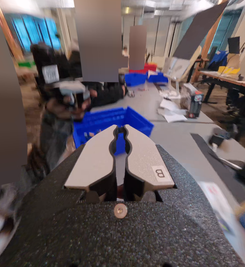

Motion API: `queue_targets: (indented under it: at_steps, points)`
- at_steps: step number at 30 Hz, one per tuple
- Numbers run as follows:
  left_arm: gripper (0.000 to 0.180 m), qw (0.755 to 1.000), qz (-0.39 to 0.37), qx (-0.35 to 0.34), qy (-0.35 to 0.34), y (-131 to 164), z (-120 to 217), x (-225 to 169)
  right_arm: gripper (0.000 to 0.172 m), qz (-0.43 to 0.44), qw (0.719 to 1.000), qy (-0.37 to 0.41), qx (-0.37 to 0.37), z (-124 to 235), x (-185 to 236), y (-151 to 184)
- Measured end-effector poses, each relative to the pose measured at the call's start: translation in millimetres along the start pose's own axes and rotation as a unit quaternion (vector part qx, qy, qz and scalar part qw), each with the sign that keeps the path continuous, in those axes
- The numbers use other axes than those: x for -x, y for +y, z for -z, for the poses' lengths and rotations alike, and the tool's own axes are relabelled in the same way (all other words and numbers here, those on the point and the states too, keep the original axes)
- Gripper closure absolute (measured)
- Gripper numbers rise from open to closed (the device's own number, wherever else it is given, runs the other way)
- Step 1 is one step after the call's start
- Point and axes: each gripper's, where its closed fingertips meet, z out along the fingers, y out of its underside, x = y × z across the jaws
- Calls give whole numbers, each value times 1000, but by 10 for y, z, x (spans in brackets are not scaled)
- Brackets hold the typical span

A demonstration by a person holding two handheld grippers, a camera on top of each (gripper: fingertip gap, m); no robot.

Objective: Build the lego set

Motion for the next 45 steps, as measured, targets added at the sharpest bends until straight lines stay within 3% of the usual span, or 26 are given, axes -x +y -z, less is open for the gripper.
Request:
queue_targets:
  at_steps: [3,5,8,11,15,18,20,23,25,38,45]
  points:
    - [133,1000,6,-13,-4,19,142,83,166,-86,993,-6,-81,-783,47,-38]
    - [133,999,10,-38,-16,-11,262,152,166,-89,991,-7,-100,-1297,121,-6]
    - [135,997,16,-67,-33,-101,429,263,172,-67,995,-41,-56,-1923,318,217]
    - [136,995,23,-75,-66,-99,568,418,172,-49,997,-60,19,-2206,402,613]
    - [136,994,31,-61,-88,-21,661,561,172,-47,972,-104,207,-2229,445,1316]
    - [135,988,14,-44,-148,13,817,770,172,-50,979,-103,170,-2230,375,1253]
    - [135,980,11,-68,-189,-56,979,894,172,-60,983,-101,140,-2209,297,1173]
    - [137,972,30,-120,-200,-162,1126,967,172,-58,989,-100,96,-2158,203,1062]
    - [137,973,39,-116,-196,-127,1143,1003,165,-48,990,-107,79,-2130,197,1014]
    - [137,972,45,-113,-199,-72,1217,1122,127,57,981,-92,161,-2025,77,1275]
    - [138,971,49,-128,-197,-102,1294,1149,129,81,975,-99,181,-2000,94,1328]
